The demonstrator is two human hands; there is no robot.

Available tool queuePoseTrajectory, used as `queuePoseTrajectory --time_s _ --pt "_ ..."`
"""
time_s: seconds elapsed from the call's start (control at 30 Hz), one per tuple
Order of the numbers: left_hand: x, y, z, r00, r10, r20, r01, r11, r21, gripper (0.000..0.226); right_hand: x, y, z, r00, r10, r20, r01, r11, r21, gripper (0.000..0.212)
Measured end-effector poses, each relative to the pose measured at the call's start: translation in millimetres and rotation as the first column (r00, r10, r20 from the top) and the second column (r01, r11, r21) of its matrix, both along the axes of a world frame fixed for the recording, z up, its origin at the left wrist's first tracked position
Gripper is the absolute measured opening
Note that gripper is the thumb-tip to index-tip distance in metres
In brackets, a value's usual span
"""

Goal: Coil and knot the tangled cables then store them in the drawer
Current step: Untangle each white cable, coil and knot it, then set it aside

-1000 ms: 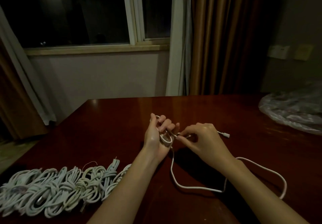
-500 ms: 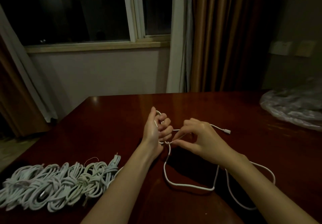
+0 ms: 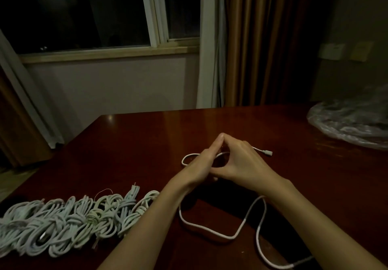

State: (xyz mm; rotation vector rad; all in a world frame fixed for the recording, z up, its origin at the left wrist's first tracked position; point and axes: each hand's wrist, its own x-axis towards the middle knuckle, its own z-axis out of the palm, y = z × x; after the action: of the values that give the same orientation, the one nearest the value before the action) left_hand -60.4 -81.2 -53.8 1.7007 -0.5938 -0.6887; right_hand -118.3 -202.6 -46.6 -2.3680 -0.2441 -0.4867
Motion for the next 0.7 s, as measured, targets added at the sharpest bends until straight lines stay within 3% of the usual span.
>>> queuePoseTrajectory --time_s 0.13,0.37,0.53,0.7 --pt "3 5 2 0.992 -0.115 -0.043 0.115 0.993 -0.02 0.055 0 -14 7 0.992 0.092 -0.085 -0.069 0.968 0.241 0.014" --pt "4 2 -4 0.946 -0.285 -0.153 0.261 0.952 -0.159 0.048 2 -26 10 0.998 0.069 -0.012 -0.057 0.901 0.43 0.003" --pt "3 2 1 0.946 -0.303 -0.117 0.277 0.94 -0.198 0.046 2 -21 8 0.987 0.129 -0.091 -0.059 0.837 0.543 0.006" --pt "4 -1 -5 0.966 -0.254 -0.046 0.242 0.953 -0.181 0.054 3 -20 4 0.963 0.193 -0.187 -0.027 0.761 0.648 0.022"
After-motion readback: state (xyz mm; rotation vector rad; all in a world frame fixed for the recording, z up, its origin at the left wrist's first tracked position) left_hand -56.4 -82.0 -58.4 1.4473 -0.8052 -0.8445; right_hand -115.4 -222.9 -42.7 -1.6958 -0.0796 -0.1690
